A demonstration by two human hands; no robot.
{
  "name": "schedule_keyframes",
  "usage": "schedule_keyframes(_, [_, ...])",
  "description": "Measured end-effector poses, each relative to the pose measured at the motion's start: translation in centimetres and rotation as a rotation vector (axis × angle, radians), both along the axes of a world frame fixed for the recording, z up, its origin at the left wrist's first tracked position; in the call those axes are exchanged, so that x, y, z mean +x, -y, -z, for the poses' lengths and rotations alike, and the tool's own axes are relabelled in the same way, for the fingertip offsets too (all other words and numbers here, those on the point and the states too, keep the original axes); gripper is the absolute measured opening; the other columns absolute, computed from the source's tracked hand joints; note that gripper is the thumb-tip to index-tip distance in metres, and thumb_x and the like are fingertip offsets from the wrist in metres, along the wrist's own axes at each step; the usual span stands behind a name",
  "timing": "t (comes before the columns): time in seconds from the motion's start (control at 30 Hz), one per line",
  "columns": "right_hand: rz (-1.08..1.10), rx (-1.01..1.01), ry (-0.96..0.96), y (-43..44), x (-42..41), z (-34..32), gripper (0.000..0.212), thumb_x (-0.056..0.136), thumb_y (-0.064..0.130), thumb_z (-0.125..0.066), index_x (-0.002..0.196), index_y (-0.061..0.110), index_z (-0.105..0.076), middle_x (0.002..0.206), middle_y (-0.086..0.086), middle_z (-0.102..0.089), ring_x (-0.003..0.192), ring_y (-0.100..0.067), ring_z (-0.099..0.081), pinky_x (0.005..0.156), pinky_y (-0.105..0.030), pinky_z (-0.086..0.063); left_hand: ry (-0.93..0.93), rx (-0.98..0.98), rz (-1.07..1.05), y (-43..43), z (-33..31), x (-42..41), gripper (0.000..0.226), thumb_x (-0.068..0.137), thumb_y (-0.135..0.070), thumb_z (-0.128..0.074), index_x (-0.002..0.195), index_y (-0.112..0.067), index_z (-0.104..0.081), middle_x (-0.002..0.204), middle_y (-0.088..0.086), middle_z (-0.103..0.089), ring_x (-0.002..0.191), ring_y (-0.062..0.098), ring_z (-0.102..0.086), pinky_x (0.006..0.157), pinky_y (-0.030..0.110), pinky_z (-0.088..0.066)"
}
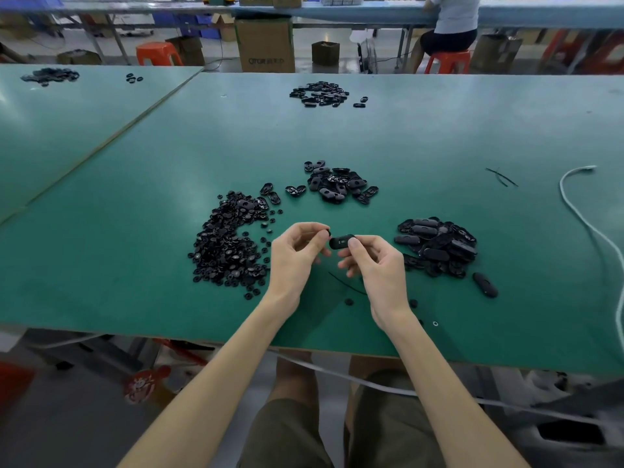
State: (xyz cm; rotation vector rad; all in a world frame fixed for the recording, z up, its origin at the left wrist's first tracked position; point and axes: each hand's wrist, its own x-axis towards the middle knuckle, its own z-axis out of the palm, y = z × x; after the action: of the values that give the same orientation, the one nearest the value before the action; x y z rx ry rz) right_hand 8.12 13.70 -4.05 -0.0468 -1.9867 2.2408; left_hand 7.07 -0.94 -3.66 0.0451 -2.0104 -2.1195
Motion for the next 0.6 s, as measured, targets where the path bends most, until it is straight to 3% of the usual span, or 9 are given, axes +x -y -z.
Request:
schedule_keyframes(0.4, [-0.019,-0.057,-0.005,-0.19,-0.02,0.05,0.007,0.101,0.008,-0.066,0.106,0.007,-0.070,0.096,-0.006,-0.081,0.071,-0.021,-0.075,0.056,-0.023,-0.053,-0.004,0.017,0.065,-0.18,0.08,0.26,0.013,0.093,-0.013,-0.075,0.104,-0.009,-0.071,0.087,0.000,-0.076,0.068,0.010,-0.066,0.064,0.017,-0.050])
schedule_keyframes(0.6, [-0.021,-0.031,-0.025,-0.22,0.02,0.00,0.009,0.097,0.007,-0.072,0.102,0.014,-0.075,0.088,-0.002,-0.079,0.075,-0.016,-0.074,0.062,-0.023,-0.054,-0.006,-0.013,0.075,-0.37,0.17,0.22,0.017,0.094,-0.013,-0.075,0.110,-0.009,-0.070,0.090,-0.002,-0.077,0.067,0.008,-0.067,0.063,0.015,-0.050])
